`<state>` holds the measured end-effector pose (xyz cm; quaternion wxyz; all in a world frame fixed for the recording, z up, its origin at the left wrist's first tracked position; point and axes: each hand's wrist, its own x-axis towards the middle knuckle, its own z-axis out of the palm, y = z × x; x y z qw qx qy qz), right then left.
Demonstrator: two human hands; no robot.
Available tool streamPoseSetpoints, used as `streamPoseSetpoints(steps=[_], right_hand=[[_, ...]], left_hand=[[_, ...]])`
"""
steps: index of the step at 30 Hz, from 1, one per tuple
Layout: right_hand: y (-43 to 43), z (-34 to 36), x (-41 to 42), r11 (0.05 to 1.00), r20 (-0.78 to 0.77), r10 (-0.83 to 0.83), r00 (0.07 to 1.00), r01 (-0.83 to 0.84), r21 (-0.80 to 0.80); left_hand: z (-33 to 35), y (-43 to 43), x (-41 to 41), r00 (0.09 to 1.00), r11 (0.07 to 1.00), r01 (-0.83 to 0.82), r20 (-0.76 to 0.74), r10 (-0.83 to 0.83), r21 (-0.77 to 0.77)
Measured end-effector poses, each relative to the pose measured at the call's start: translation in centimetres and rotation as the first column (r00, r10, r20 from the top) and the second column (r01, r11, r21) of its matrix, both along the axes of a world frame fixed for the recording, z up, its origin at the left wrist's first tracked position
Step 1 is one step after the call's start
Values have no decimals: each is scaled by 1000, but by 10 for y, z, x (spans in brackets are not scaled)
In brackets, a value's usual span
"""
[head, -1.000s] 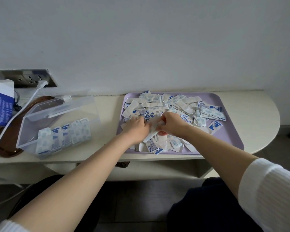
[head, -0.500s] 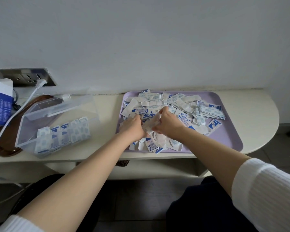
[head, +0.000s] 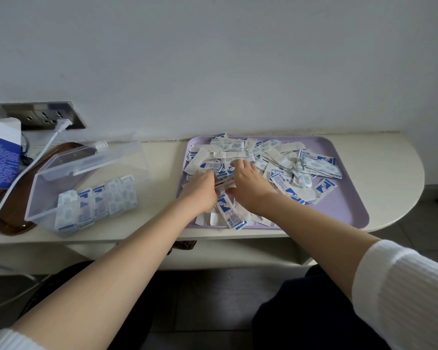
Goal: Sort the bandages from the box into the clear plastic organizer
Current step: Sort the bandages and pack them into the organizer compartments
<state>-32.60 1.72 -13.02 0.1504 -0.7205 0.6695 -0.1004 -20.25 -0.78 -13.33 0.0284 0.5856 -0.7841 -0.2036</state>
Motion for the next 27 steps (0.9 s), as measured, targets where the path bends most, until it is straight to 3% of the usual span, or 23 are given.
streamPoseSetpoints(steps=[2,4,7,10,14,20,25,27], right_hand=[[-2,-2,2,996,-31,35,999,-38,-77],[-1,-4,5,997,-17,71,997,-71,-35],[-1,-11,5,995,-36,85,996,-82,57],[-5,-16,3,996,-70,82,994,-78,53],[-2,-13,2,998,30,23,999,-25,51],[4,-11,17,993,139,43,989,-58,105],[3,-9,18,998,158,47,986,-54,43],[0,-13,14,995,120,79,990,-86,49]], left_hand=[[4,-1,1,997,989,50,58,-42,-141],[7,0,2,983,965,136,153,-103,-224],[0,3,7,974,972,173,176,-145,-157],[-5,6,18,981,982,137,154,-117,-129],[-6,10,33,980,987,45,197,-14,-152],[-9,13,31,1000,999,4,-24,-5,-39],[-9,15,30,982,992,-42,-188,19,-119],[-11,17,34,983,992,-33,-185,10,-123]])
